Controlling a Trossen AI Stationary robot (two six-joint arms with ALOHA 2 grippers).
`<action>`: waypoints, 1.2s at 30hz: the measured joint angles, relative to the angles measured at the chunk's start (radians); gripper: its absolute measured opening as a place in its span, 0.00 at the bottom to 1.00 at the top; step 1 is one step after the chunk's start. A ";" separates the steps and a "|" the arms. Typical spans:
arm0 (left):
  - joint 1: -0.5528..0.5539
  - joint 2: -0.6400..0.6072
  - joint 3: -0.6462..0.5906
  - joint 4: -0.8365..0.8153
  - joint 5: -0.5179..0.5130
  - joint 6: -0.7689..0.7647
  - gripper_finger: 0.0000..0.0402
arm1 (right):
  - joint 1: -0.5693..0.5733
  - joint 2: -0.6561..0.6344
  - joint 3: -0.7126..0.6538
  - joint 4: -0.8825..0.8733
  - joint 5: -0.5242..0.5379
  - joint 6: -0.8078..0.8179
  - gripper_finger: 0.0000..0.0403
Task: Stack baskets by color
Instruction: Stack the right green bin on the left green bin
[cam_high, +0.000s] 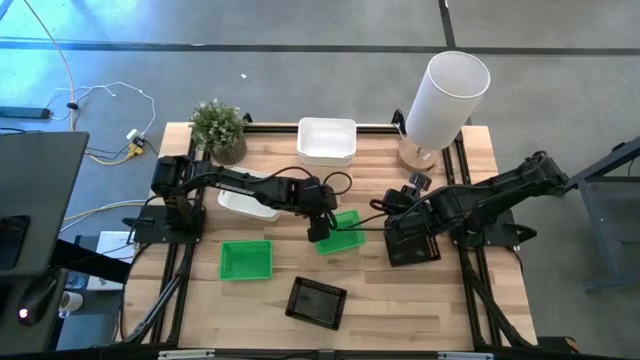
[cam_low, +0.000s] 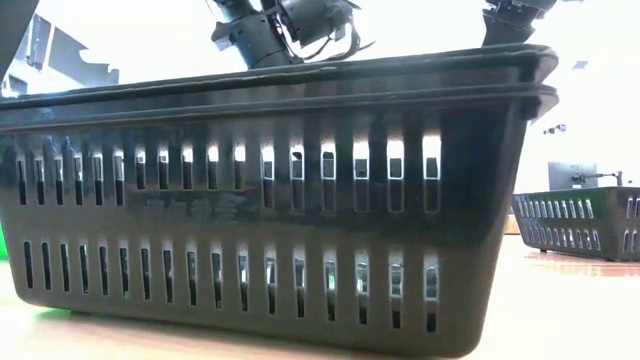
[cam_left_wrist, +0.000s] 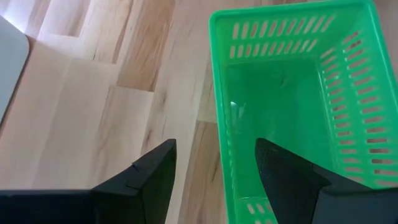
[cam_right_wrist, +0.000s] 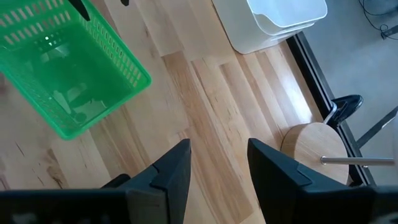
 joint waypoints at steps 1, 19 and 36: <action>0.000 0.000 0.000 0.000 0.000 -0.003 0.51 | 0.000 0.000 0.000 0.000 -0.001 0.000 0.36; -0.005 0.094 0.001 0.026 0.027 -0.008 0.44 | 0.000 0.001 0.000 0.014 -0.023 -0.001 0.36; -0.012 0.085 0.000 0.013 0.043 0.106 0.02 | 0.000 0.001 0.000 0.024 -0.025 0.000 0.36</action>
